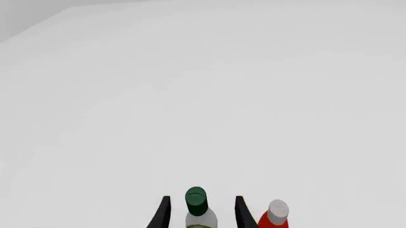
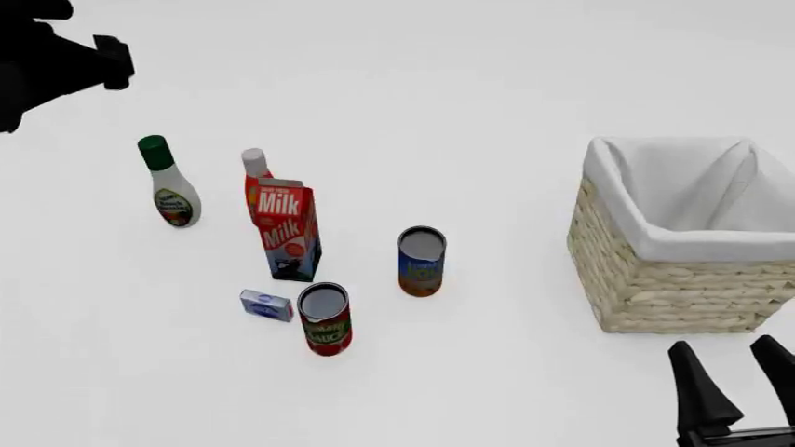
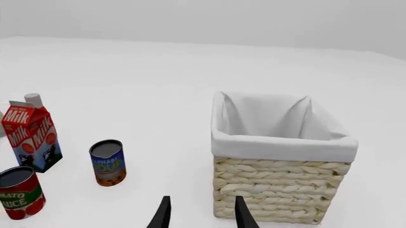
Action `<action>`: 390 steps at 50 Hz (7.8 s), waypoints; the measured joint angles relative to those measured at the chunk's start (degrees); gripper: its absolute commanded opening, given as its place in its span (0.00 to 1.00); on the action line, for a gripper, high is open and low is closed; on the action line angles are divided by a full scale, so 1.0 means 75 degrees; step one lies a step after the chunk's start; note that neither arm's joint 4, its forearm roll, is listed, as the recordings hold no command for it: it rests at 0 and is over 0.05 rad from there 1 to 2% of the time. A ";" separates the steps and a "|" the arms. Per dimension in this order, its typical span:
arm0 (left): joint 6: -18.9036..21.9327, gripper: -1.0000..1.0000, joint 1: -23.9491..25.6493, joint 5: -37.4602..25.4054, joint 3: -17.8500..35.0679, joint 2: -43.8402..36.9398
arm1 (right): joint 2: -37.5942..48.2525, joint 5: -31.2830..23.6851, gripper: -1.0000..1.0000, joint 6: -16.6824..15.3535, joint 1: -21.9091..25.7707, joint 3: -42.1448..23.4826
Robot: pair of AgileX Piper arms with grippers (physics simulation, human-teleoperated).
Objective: Pick the salad dressing and place it in the basket.
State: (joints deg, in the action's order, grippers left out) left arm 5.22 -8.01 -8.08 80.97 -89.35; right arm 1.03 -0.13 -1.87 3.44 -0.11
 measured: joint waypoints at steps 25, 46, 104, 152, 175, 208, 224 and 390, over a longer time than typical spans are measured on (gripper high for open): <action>-0.0273 1.00 -0.0145 -0.1232 0.2500 -0.2084 | 0.0099 0.0065 1.00 0.0033 0.0132 0.0008; -0.0471 1.00 -0.0366 -0.1742 0.3590 -0.3190 | 0.0145 0.0113 1.00 0.0001 0.0198 -0.0014; -0.0916 1.00 -0.0306 -0.0839 0.2551 -0.3920 | -0.0081 -0.0171 1.00 -0.0051 0.0374 -0.0112; -0.1272 1.00 -0.0357 -0.0732 0.2384 -0.4284 | 0.0038 -0.0205 1.00 -0.0171 0.0527 -0.0306; -0.1422 1.00 -0.0310 -0.0673 0.2239 -0.4383 | 0.0022 -0.0247 1.00 -0.0207 0.0599 -0.0326; -0.1052 0.00 -0.0414 -0.0462 0.1999 -0.3266 | -0.0097 -0.0348 1.00 -0.0153 0.0582 -0.0340; -0.0891 0.00 0.0791 -0.1554 0.2907 -0.1781 | -0.0096 -0.0402 1.00 -0.0115 0.0637 -0.0423; -0.1616 0.00 0.8810 0.0434 -0.0977 0.0071 | 0.5302 -0.2749 1.00 -0.1249 0.3524 -0.5219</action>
State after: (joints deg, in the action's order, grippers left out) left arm -6.90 58.07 -4.82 73.65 -88.82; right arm 40.79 -20.75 -11.24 29.87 -39.25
